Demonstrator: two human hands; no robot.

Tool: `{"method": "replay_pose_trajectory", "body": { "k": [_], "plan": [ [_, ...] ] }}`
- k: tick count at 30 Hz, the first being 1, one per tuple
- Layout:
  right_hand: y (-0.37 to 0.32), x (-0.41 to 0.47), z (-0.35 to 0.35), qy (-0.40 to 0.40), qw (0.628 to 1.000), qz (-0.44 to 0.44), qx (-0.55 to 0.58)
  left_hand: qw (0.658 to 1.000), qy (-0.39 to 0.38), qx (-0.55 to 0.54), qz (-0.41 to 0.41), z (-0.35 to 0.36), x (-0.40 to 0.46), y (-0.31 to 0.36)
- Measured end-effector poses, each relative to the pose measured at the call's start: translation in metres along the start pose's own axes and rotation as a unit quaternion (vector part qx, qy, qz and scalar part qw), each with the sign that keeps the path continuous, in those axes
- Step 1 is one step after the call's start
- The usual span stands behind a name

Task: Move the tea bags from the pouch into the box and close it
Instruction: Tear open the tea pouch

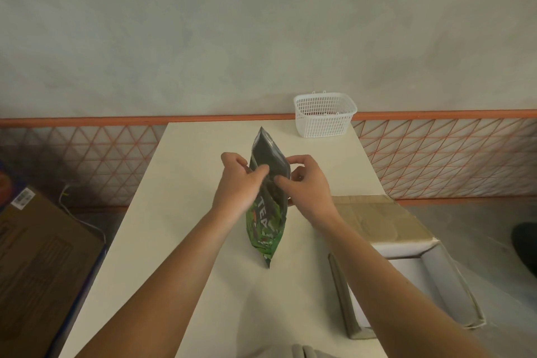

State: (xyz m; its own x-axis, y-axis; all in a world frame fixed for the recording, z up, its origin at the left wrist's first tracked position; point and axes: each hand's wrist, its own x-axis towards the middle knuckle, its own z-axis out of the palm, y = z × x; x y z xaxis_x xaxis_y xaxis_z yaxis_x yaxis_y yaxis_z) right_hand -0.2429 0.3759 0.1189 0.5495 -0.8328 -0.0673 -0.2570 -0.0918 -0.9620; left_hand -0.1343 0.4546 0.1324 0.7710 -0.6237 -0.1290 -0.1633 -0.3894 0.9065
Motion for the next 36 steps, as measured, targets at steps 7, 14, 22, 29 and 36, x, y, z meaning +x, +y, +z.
{"method": "replay_pose_trajectory", "body": {
  "k": [7, 14, 22, 29, 36],
  "plan": [
    [0.0, 0.006, -0.006, -0.002, 1.0, 0.003, -0.027, 0.997, -0.018, 0.071, 0.001, -0.009, 0.006, 0.006],
    [-0.002, 0.013, -0.029, 0.044, 0.998, 0.025, -0.026, 0.985, 0.089, 0.125, 0.075, -0.036, 0.029, -0.001],
    [-0.009, 0.016, -0.014, -0.005, 0.99, -0.005, -0.143, 0.966, 0.033, 0.247, 0.076, -0.026, 0.03, 0.006],
    [-0.018, 0.014, -0.025, 0.06, 0.979, -0.013, -0.194, 0.94, 0.135, 0.295, 0.106, -0.036, 0.037, 0.011],
    [-0.01, 0.013, -0.025, 0.046, 0.985, -0.032, -0.164, 0.943, 0.144, 0.251, 0.163, -0.036, 0.037, 0.009]
  ]
}}
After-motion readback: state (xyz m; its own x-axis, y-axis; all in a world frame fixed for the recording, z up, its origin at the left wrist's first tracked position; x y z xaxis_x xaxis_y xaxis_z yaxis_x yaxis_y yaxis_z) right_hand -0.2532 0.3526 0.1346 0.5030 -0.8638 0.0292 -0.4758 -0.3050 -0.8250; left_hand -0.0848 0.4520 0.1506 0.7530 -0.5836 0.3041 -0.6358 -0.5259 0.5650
